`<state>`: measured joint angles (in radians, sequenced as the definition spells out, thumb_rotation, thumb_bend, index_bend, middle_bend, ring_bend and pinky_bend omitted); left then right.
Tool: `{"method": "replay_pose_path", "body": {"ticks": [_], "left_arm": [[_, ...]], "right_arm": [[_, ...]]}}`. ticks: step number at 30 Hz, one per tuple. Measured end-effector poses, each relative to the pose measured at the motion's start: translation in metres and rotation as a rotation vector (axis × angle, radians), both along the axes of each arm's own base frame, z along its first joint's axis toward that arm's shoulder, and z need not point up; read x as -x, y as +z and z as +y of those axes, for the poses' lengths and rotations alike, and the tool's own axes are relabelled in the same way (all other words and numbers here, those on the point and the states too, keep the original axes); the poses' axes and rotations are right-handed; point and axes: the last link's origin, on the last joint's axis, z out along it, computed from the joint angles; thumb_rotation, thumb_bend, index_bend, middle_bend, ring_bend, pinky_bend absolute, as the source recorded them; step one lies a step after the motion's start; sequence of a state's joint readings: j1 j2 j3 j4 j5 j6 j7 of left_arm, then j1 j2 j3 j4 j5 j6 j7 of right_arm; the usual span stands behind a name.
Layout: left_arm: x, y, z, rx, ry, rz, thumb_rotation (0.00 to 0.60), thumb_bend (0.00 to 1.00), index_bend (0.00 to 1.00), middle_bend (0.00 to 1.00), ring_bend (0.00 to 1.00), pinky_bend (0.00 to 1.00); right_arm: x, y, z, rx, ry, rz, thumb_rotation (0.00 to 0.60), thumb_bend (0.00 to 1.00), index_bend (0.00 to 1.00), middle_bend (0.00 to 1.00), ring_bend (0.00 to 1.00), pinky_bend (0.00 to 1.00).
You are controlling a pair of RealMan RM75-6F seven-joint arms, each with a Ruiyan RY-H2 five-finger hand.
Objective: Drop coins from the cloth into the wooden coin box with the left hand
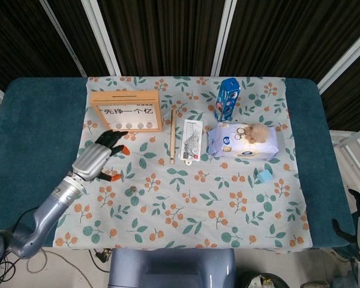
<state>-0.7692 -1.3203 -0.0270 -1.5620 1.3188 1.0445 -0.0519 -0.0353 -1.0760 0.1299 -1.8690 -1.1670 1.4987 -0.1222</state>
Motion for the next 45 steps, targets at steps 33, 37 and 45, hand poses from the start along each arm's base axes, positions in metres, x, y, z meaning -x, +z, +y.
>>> {"method": "replay_pose_path", "body": {"ticks": [33,37,45], "left_arm": [[-0.014,-0.095,-0.006,0.003,-0.172,0.415,0.6,0.03,0.17,0.0,0.0,0.0],[-0.014,-0.095,-0.005,-0.006,-0.173,0.418,0.6,0.03,0.17,0.0,0.0,0.0],[-0.01,-0.097,-0.003,-0.001,-0.156,0.422,0.6,0.03,0.17,0.0,0.0,0.0]], "right_arm": [[0.001,0.002,-0.001,0.012,-0.003,-0.001,0.6,0.37,0.17,0.05,0.0,0.0],[0.002,0.002,0.0,0.008,-0.014,-0.006,0.6,0.37,0.17,0.05,0.0,0.0],[0.002,0.003,-0.001,0.009,-0.021,-0.004,0.6,0.37,0.17,0.05,0.0,0.0]]}}
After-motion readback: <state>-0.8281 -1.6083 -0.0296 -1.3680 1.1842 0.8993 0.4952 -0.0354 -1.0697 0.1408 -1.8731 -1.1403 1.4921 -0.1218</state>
